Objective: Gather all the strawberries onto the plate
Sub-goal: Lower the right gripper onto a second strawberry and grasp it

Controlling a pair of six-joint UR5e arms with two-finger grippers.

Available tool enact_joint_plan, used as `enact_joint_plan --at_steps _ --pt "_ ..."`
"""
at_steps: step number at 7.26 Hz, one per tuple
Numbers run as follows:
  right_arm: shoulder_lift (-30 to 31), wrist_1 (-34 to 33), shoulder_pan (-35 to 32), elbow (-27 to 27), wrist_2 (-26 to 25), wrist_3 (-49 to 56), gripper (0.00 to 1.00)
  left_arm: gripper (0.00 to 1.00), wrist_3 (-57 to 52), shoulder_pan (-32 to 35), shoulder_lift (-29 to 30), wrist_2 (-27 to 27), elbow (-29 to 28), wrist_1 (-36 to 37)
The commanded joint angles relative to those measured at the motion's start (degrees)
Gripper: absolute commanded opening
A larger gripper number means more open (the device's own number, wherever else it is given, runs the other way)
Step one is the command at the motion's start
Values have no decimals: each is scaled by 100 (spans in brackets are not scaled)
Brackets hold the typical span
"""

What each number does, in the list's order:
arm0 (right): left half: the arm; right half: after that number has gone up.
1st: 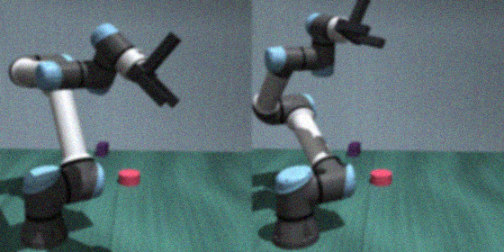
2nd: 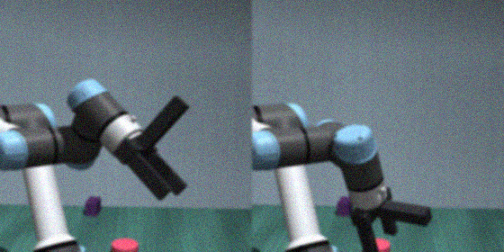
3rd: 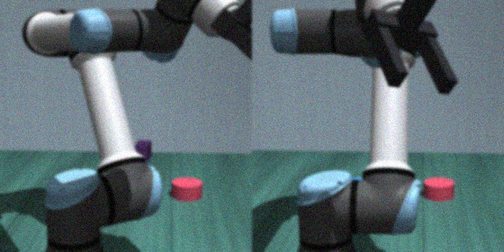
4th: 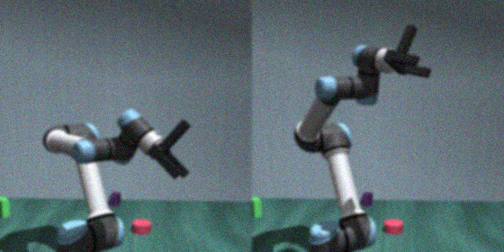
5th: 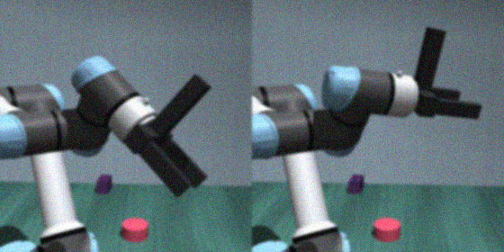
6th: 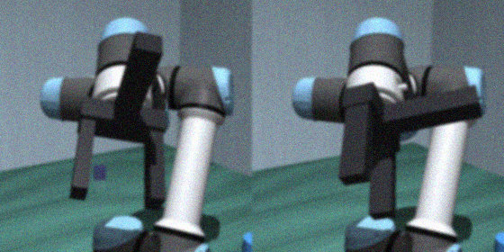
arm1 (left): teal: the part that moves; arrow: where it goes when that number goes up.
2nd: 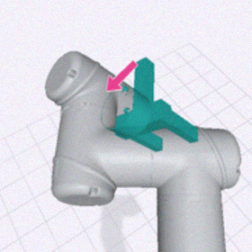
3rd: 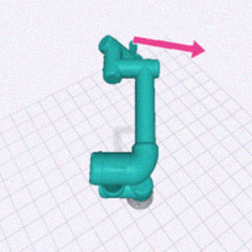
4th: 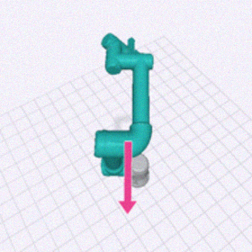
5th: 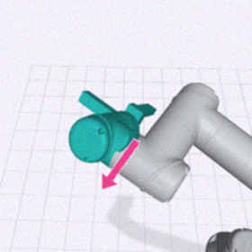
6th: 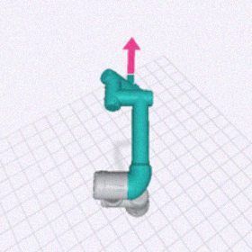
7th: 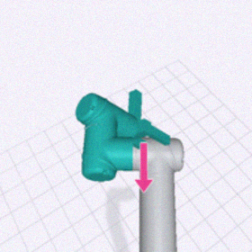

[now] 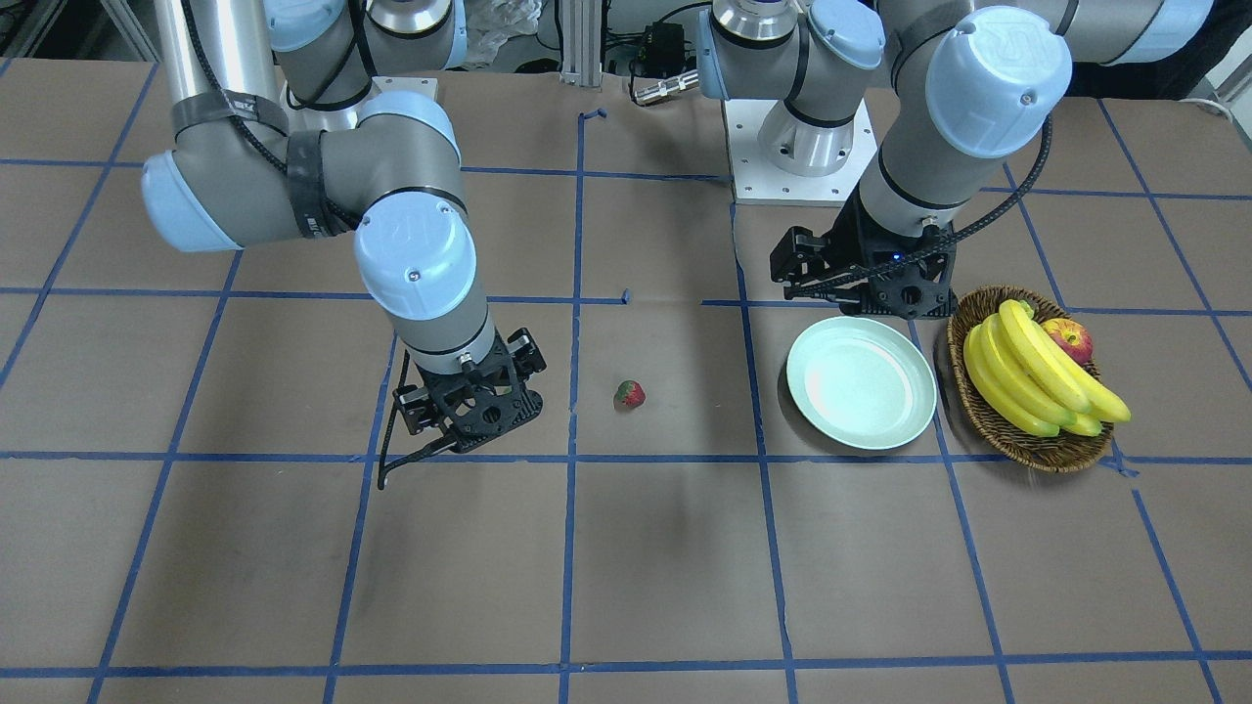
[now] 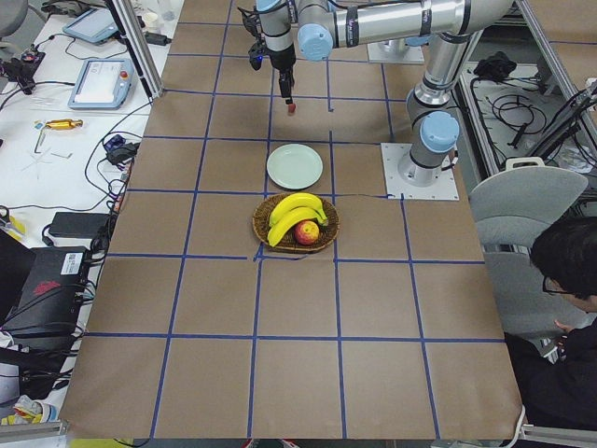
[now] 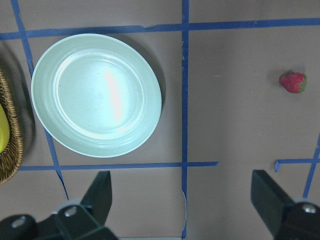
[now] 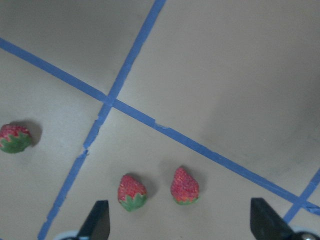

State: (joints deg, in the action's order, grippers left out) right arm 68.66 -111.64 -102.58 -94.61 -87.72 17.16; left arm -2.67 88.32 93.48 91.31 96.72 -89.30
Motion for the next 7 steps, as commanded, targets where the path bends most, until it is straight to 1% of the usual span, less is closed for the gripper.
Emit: enact_joint_plan --at_steps 1,4,5,6,7 --pt "-141 -41 116 -302 -17 315 100 100 3 1 4 -8 -4 0" --pt "-510 -130 133 -409 -140 341 100 100 3 1 4 -8 -4 0" --pt "-616 -191 133 -409 -140 341 95 100 3 1 4 -8 -4 0" --pt "-704 -191 151 -409 -131 341 85 100 3 1 4 1 -4 0" --pt "-722 -200 160 -418 -131 341 81 100 3 9 4 -8 -4 0"
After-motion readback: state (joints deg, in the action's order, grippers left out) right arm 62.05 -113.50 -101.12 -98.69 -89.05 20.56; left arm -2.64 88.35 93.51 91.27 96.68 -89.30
